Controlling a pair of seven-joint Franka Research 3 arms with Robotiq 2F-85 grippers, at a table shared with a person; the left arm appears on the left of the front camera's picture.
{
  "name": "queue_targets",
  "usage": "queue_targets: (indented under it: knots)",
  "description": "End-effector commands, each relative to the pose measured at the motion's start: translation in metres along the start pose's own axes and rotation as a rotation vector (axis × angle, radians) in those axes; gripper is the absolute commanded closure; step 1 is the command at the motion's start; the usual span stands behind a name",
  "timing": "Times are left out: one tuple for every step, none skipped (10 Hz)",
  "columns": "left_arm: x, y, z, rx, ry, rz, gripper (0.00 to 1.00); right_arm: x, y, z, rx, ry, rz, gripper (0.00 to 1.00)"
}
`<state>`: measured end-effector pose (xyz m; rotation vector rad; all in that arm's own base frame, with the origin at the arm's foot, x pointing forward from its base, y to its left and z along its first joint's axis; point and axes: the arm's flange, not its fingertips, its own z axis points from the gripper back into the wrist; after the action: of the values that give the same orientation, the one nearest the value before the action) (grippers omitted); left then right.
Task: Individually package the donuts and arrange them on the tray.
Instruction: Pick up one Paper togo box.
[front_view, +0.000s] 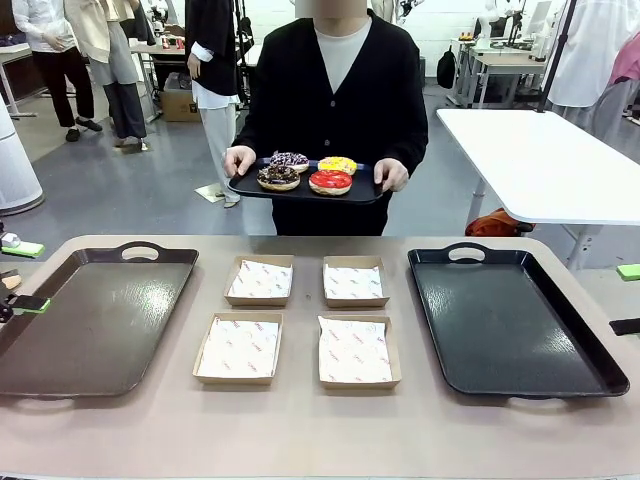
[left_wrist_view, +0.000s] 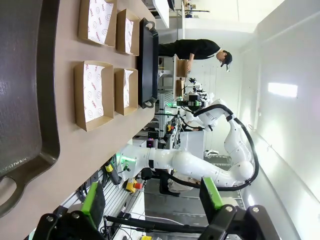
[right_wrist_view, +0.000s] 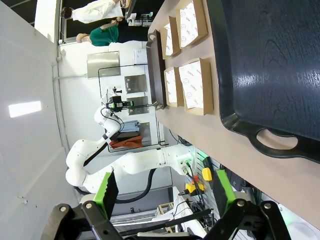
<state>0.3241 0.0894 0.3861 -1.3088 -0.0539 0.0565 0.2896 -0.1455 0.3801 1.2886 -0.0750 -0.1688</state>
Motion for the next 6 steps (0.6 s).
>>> queue_targets:
  knots:
    - [0.0006,-0.0013,0.0001,-0.018,-0.008,-0.002,0.00,-0.0006,-0.0005,0.0006,0.006,-0.002,0.001,0.00]
    - [0.0006,-0.0013,0.0001,-0.018,-0.008,-0.002,0.00,-0.0006,-0.0005,0.0006,0.006,-0.002,0.001,0.00]
    - [0.0006,-0.0013,0.0001,-0.018,-0.008,-0.002,0.00,-0.0006,-0.0005,0.0006,0.006,-0.002,0.001,0.00]
    - [0.0006,-0.0013,0.0001,-0.018,-0.008,-0.002,0.00,-0.0006,-0.0005,0.0006,0.006,-0.002,0.001,0.00]
    - [0.0006,-0.0013,0.0001,-0.018,-0.008,-0.002,0.00,-0.0006,-0.0005,0.0006,0.006,-0.002,0.001,0.00]
    - [0.0006,-0.0013,0.0001,-0.018,-0.008,-0.002,0.00,-0.0006,-0.0005,0.0006,0.006,-0.002,0.001,0.00]
